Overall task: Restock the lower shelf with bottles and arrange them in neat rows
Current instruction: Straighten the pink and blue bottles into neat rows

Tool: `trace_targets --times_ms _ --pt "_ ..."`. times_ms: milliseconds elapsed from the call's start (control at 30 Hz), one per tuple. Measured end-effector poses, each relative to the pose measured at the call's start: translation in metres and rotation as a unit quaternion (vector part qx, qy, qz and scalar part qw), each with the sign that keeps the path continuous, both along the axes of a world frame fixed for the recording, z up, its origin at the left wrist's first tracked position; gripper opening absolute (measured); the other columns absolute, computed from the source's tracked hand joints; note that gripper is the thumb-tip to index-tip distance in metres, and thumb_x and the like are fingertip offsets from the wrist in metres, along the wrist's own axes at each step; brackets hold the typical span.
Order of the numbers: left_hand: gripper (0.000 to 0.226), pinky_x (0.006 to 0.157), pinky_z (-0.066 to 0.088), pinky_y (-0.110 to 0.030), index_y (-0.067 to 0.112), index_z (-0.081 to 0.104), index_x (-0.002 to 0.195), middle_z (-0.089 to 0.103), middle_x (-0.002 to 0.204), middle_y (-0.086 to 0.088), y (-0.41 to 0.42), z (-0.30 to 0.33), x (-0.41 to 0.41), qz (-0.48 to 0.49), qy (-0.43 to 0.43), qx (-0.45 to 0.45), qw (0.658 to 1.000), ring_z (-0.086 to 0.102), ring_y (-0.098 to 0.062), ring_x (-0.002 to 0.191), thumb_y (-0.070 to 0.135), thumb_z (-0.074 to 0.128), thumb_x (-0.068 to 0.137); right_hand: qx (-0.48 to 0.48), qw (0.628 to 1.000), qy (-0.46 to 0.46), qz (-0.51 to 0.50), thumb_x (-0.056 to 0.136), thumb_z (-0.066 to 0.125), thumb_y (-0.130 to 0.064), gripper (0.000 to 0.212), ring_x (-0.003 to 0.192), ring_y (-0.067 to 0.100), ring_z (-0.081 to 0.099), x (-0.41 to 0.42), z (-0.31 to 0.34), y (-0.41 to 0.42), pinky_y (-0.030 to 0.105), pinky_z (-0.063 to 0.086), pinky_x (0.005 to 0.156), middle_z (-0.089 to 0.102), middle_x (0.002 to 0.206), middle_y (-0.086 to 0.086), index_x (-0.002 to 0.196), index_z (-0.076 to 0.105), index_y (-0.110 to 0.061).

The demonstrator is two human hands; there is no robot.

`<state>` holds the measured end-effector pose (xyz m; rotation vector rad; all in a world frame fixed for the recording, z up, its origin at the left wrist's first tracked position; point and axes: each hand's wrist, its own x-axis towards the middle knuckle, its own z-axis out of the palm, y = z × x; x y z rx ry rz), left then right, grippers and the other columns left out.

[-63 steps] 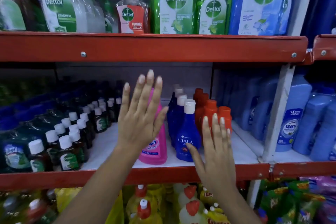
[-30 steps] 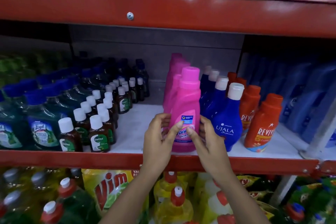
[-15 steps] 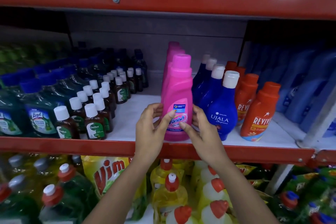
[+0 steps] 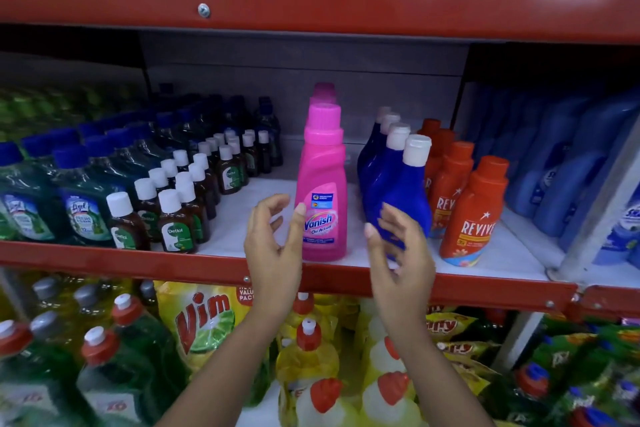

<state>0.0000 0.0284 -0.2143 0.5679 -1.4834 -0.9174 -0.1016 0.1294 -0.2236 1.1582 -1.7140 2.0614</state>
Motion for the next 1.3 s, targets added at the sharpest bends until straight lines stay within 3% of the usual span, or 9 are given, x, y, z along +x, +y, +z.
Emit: trace_targets --times_ms 167,300,367,467,533,733,900,1133,1300 --pt "0.021 0.085 0.051 -0.021 0.016 0.062 0.11 0.062 0.104 0.007 0.038 -0.001 -0.024 -0.022 -0.039 -0.087 0.995 0.06 -0.008 0.102 0.029 0.052 0.097 -0.032 0.995 0.03 -0.087 0.091 0.063 -0.012 0.031 0.111 0.016 0.06 -0.032 -0.001 0.023 0.025 0.052 0.09 0.06 0.119 0.006 0.122 0.058 -0.01" --pt "0.034 0.091 0.043 -0.005 0.025 0.05 0.133 0.056 0.123 0.02 0.056 0.011 -0.049 -0.155 -0.093 -0.022 0.983 0.052 0.009 0.116 0.037 0.048 0.101 0.028 0.995 0.042 -0.081 0.092 0.063 -0.016 0.035 0.114 0.012 0.056 -0.052 0.003 0.029 0.029 0.052 0.094 0.059 0.123 0.002 0.126 0.056 -0.012" --pt "0.038 0.094 0.041 -0.006 0.028 0.045 0.136 0.053 0.127 0.022 0.058 0.018 -0.057 -0.221 -0.093 0.043 0.97 0.048 0.018 0.113 0.039 0.043 0.1 0.053 0.997 0.027 -0.04 0.092 0.064 -0.02 0.034 0.113 0.009 0.058 -0.059 0.004 0.03 0.027 0.053 0.093 0.06 0.122 0.0 0.125 0.056 -0.016" --pt "0.052 0.099 0.043 -0.019 0.031 0.048 0.136 0.057 0.132 0.015 0.056 0.021 -0.067 -0.267 -0.096 0.117 0.952 0.051 0.006 0.12 0.057 0.036 0.093 0.079 0.997 0.0 0.024 0.092 0.064 -0.026 0.038 0.115 0.006 0.06 -0.067 0.007 0.032 0.025 0.053 0.092 0.063 0.125 -0.003 0.128 0.055 -0.019" --pt "0.048 0.093 0.043 -0.017 0.04 0.05 0.127 0.06 0.124 0.019 0.056 0.022 -0.069 -0.281 -0.103 0.145 0.943 0.054 0.005 0.116 0.064 0.033 0.089 0.078 0.995 -0.017 0.057 0.092 0.063 -0.024 0.036 0.113 0.0 0.06 -0.069 0.01 0.036 0.021 0.053 0.091 0.064 0.123 -0.008 0.127 0.055 -0.02" --pt "0.039 0.074 0.043 -0.002 0.048 0.056 0.1 0.066 0.088 0.038 0.069 0.032 -0.06 -0.258 -0.099 0.133 0.952 0.059 0.02 0.092 0.066 0.026 0.084 0.125 0.984 0.005 0.13 0.093 0.062 -0.018 0.039 0.119 0.004 0.058 -0.078 0.011 0.041 0.026 0.052 0.096 0.061 0.129 -0.006 0.128 0.048 -0.029" --pt "0.04 0.082 0.042 -0.013 0.048 0.059 0.095 0.066 0.084 0.042 0.074 0.032 -0.055 -0.24 -0.08 0.125 0.959 0.059 0.021 0.09 0.064 0.023 0.087 0.168 0.972 0.029 0.161 0.092 0.06 -0.007 0.054 0.126 0.002 0.053 -0.084 0.012 0.043 0.02 0.047 0.101 0.055 0.138 -0.005 0.14 0.041 -0.023" --pt "0.039 0.075 0.045 -0.003 0.049 0.058 0.098 0.066 0.085 0.042 0.079 0.03 -0.053 -0.236 -0.064 0.114 0.963 0.06 0.02 0.091 0.06 0.021 0.089 0.191 0.966 0.042 0.167 0.094 0.058 -0.009 0.06 0.132 0.004 0.048 -0.085 0.012 0.045 0.025 0.043 0.106 0.049 0.146 -0.005 0.146 0.034 -0.024" --pt "0.037 0.073 0.044 0.001 0.049 0.056 0.099 0.066 0.086 0.042 0.082 0.029 -0.055 -0.239 -0.053 0.109 0.963 0.059 0.021 0.092 0.053 0.02 0.095 0.193 0.967 0.047 0.157 0.093 0.058 -0.006 0.063 0.128 0.001 0.049 -0.084 0.01 0.042 0.005 0.042 0.094 0.048 0.145 -0.003 0.149 0.031 -0.02"
